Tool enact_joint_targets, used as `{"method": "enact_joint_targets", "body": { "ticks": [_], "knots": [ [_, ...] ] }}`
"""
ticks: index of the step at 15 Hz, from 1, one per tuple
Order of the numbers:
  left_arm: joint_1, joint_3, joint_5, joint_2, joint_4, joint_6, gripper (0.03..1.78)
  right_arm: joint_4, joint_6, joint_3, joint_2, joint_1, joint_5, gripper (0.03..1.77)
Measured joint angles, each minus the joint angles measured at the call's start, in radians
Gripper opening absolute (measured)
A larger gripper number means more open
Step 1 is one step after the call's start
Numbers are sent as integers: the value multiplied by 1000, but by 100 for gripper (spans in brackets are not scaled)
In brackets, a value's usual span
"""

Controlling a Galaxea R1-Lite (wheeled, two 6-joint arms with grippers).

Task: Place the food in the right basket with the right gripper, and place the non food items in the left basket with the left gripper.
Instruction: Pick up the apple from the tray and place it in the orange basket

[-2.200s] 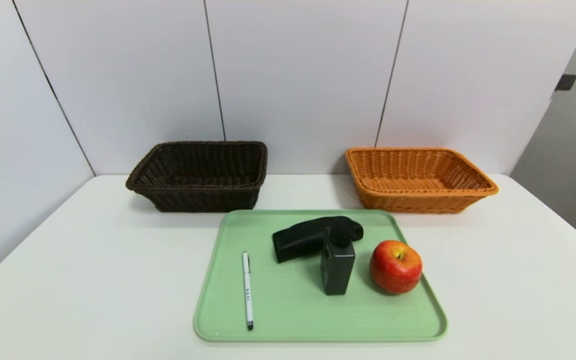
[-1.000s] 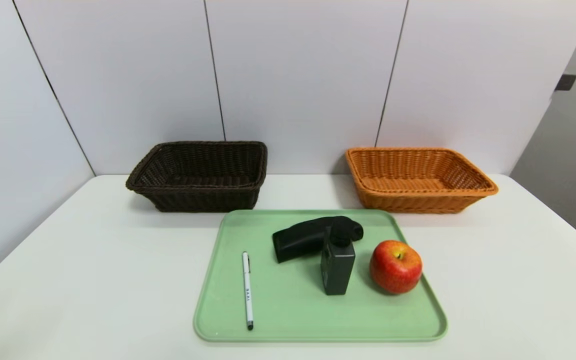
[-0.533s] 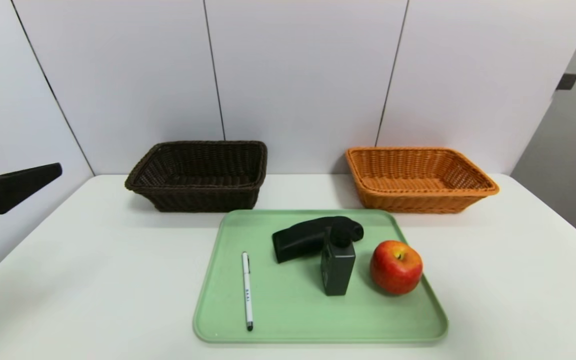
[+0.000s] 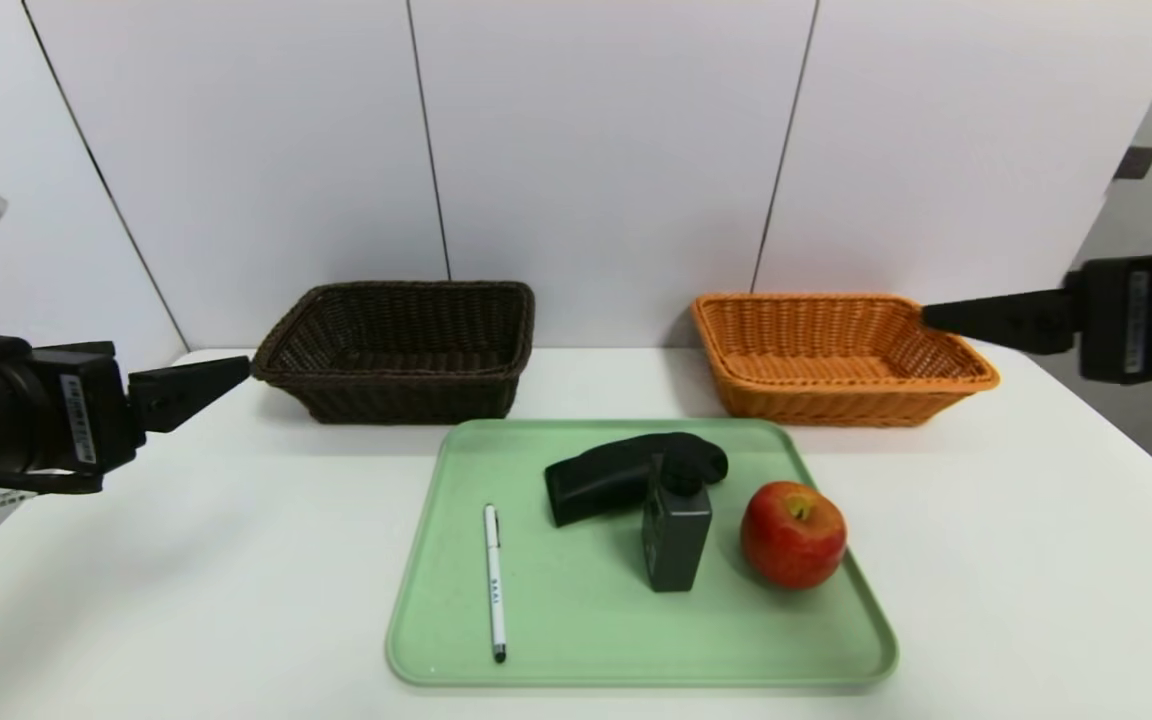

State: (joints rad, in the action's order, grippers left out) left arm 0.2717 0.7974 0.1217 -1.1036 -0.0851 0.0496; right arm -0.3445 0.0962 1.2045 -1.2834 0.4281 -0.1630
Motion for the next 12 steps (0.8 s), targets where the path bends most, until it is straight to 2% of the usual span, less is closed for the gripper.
{"method": "enact_joint_targets", "body": {
  "ticks": [3, 6, 9, 12],
  "knots": [
    [27, 29, 14, -62, -1, 6, 169, -32, 81, 28, -113, 57, -19, 170],
    [53, 43, 12, -108, 1, 8, 169, -152, 176, 75, -189, 112, -40, 170],
    [95, 48, 11, -139, 32, 15, 169, -291, 247, 122, -246, 132, -40, 170],
    [113, 78, 11, -164, 99, 19, 169, -358, 284, 148, -295, 137, -41, 170]
  ]
}}
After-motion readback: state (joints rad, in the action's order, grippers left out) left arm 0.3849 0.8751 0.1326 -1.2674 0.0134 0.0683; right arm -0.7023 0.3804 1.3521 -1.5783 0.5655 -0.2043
